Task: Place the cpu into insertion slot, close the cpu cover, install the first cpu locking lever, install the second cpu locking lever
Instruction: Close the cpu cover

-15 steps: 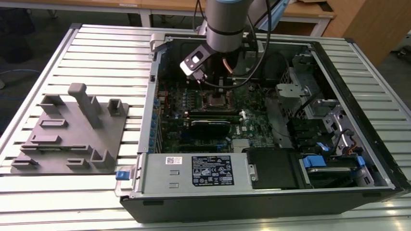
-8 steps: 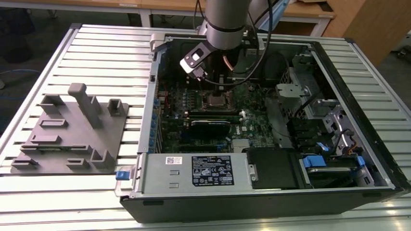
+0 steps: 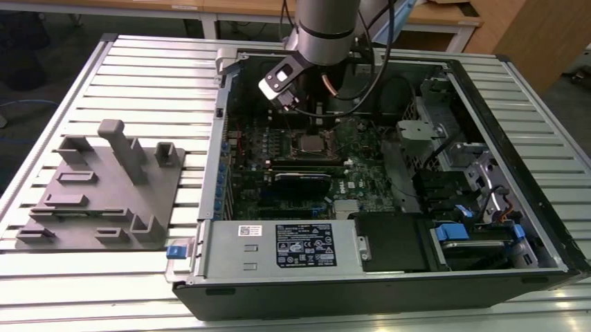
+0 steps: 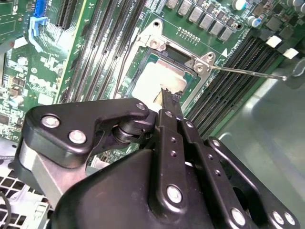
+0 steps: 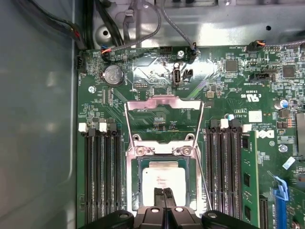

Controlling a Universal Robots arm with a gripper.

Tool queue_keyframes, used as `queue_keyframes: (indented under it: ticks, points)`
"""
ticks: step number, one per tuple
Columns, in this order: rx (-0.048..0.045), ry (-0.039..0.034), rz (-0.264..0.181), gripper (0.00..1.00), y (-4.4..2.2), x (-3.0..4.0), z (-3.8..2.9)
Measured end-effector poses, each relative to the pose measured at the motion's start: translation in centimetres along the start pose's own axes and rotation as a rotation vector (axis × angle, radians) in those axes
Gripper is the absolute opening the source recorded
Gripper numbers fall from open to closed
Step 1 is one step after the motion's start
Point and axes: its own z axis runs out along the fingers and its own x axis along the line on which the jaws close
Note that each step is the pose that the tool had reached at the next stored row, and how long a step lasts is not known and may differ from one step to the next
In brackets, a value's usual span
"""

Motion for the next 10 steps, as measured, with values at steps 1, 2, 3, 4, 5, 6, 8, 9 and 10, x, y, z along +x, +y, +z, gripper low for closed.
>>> queue_keyframes:
  ticks: [1,2,3,4,5,6,8,9,10]
  points:
    - [0.0,0.0001,0.0,0.11,0.0,0.01,-0.14]
    - [0.0,0.0,0.0,0.11,0.01,0.01,-0.27]
    - [0.0,0.0,0.0,0.11,0.01,0.02,-0.37]
    - [0.0,0.0,0.0,0.11,0.02,0.02,-0.43]
    - [-0.0001,0.0003,0.0,0.11,0.02,0.03,-0.44]
    - [0.0,0.0001,0.0,0.11,0.02,0.03,-0.48]
    - [0.0,0.0,0.0,0.11,0.02,0.03,-0.65]
    - [0.0,0.0001,0.0,0.11,0.03,0.04,-0.76]
    - [0.0,0.0001,0.0,0.11,0.03,0.05,-0.89]
